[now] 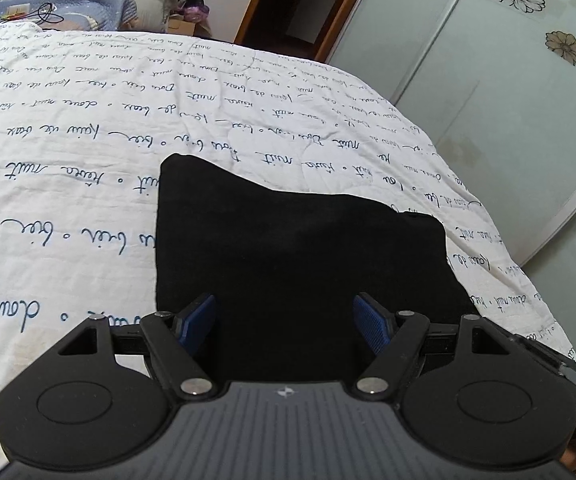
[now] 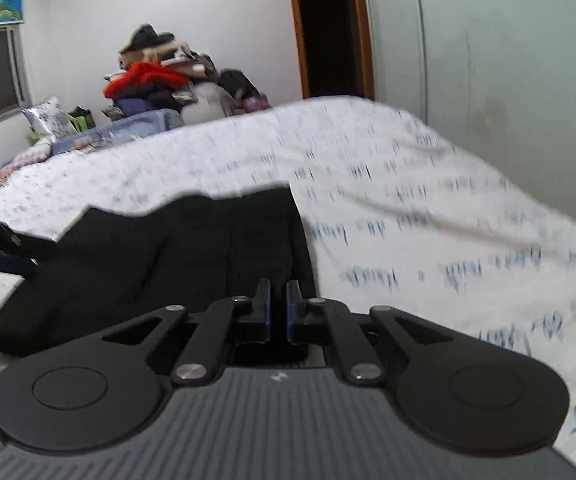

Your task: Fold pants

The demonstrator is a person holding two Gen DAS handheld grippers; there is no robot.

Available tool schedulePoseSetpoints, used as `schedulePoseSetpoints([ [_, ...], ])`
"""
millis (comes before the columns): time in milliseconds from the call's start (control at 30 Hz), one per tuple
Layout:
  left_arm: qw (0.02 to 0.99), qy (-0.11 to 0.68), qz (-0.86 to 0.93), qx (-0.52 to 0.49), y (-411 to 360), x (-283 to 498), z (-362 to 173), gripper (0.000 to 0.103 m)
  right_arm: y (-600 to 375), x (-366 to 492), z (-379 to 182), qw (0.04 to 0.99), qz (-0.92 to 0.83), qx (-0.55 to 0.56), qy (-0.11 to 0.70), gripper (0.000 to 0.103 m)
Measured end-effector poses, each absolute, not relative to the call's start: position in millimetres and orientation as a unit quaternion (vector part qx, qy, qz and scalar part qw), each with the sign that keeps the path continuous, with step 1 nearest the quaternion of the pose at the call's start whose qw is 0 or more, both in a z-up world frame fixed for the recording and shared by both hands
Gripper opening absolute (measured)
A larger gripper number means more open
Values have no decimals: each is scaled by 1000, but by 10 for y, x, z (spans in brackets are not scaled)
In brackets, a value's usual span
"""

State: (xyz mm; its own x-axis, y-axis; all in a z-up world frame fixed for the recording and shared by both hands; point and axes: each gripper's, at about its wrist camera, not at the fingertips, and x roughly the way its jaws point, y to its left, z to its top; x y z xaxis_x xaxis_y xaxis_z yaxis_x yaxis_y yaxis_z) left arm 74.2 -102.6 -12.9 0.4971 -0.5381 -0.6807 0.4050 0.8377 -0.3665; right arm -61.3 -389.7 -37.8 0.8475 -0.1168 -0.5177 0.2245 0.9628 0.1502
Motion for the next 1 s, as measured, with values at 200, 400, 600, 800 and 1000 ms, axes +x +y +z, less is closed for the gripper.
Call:
schedulePoseSetpoints([
  [200, 859, 421, -280, -77, -984, 789, -85, 76, -3890, -604, -363, 953, -88, 90, 274, 8],
  [400, 858, 408, -302, -71, -1148, 1043, 68, 76, -3936, -543, -4, 963, -92, 96, 234, 21],
  [600, 872, 393, -288, -40, -1433, 1373, -11, 76, -3828, 332, 72, 963, -19, 25, 269, 21],
  [800, 868, 422, -262, 24, -1665, 1633, -333, 76, -3927, 929, -350, 938, -47, -31, 342, 19],
  [1000, 879, 397, -252, 77, -1775, 1535, -385, 82, -4063, 708, -238, 945, -65, 10, 319, 24],
])
